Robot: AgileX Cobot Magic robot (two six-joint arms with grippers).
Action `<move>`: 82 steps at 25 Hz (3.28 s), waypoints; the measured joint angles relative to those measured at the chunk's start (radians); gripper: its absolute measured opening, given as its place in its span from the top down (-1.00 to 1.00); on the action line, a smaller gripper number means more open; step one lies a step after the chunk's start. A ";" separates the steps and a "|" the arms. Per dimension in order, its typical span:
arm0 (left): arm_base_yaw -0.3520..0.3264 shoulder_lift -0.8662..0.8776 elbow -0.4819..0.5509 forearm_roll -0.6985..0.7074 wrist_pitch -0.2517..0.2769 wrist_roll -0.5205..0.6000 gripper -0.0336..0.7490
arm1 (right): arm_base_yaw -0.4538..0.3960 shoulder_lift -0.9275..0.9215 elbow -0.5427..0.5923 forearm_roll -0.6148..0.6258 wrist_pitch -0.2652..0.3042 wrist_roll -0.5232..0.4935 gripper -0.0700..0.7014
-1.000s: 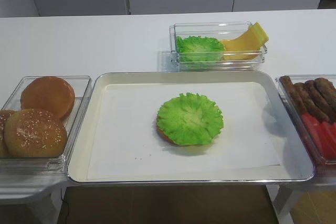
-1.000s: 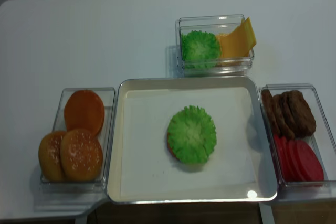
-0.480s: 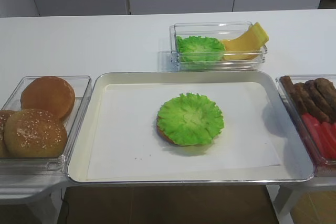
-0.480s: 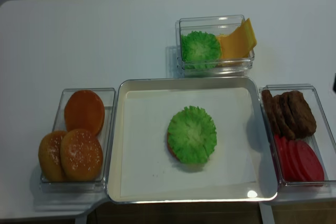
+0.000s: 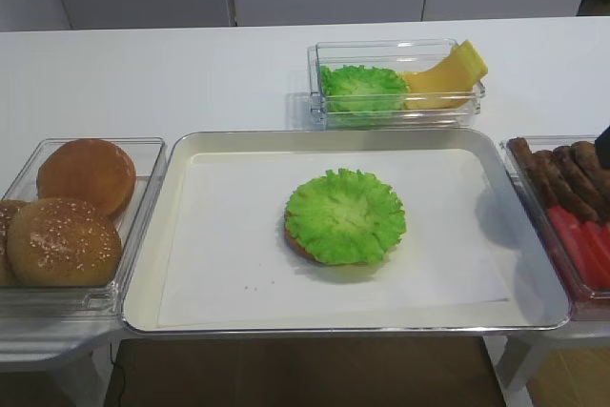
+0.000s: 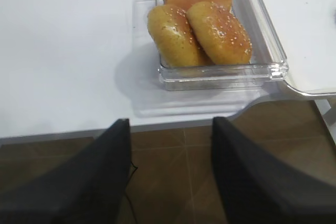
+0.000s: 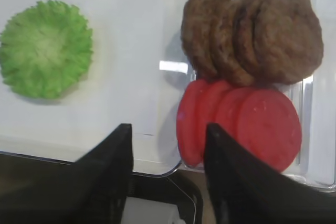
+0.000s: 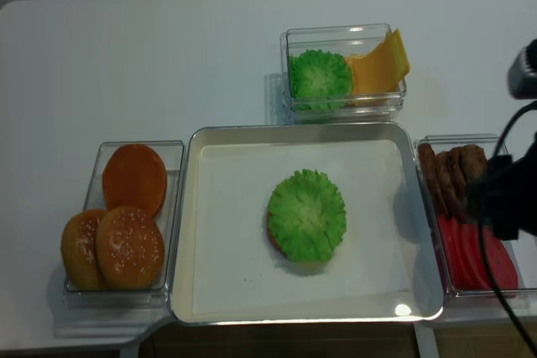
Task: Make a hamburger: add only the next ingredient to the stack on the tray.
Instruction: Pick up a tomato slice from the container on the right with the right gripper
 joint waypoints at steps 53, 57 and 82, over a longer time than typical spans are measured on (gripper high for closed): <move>0.000 0.000 0.000 0.000 0.000 0.000 -0.04 | 0.185 0.423 -0.007 -0.319 -0.027 0.238 0.72; 0.000 0.000 0.000 0.000 0.000 0.000 -0.04 | 0.185 0.423 -0.007 -0.319 -0.027 0.238 0.73; 0.000 0.000 0.000 0.000 0.000 0.000 -0.03 | 0.185 0.226 -0.212 -0.275 0.080 0.215 0.73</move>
